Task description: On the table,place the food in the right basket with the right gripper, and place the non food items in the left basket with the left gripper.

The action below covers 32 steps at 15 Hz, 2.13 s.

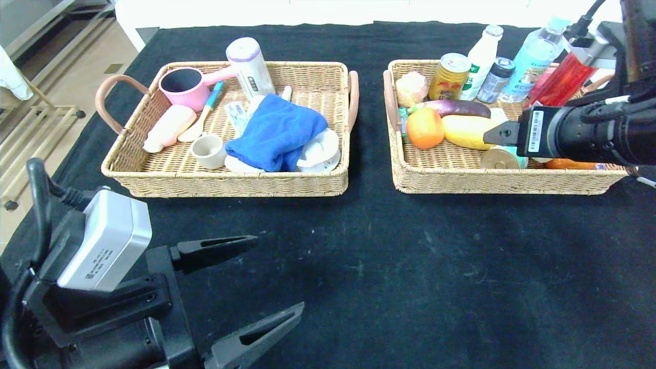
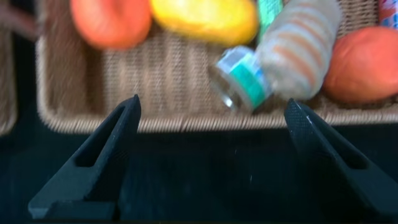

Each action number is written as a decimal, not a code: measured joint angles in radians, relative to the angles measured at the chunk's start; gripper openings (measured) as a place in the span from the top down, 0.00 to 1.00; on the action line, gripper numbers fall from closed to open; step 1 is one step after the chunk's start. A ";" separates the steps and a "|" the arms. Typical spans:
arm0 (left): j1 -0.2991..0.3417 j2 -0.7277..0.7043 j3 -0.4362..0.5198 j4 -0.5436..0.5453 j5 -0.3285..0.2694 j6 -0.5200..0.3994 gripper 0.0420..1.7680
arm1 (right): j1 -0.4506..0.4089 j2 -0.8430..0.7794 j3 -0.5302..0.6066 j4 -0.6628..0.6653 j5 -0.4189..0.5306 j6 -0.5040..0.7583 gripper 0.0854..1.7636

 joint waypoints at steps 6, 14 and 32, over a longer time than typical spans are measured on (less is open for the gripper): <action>0.006 -0.058 0.017 0.029 0.166 0.001 0.03 | 0.065 -0.286 0.288 -0.005 0.133 -0.128 0.04; 0.150 -0.341 0.020 0.428 0.209 0.000 0.03 | -0.066 -0.651 0.605 0.004 0.463 -0.379 0.04; 0.622 -0.899 -0.273 1.137 -0.031 0.027 0.03 | -0.413 -1.227 0.504 0.594 0.706 -0.483 0.04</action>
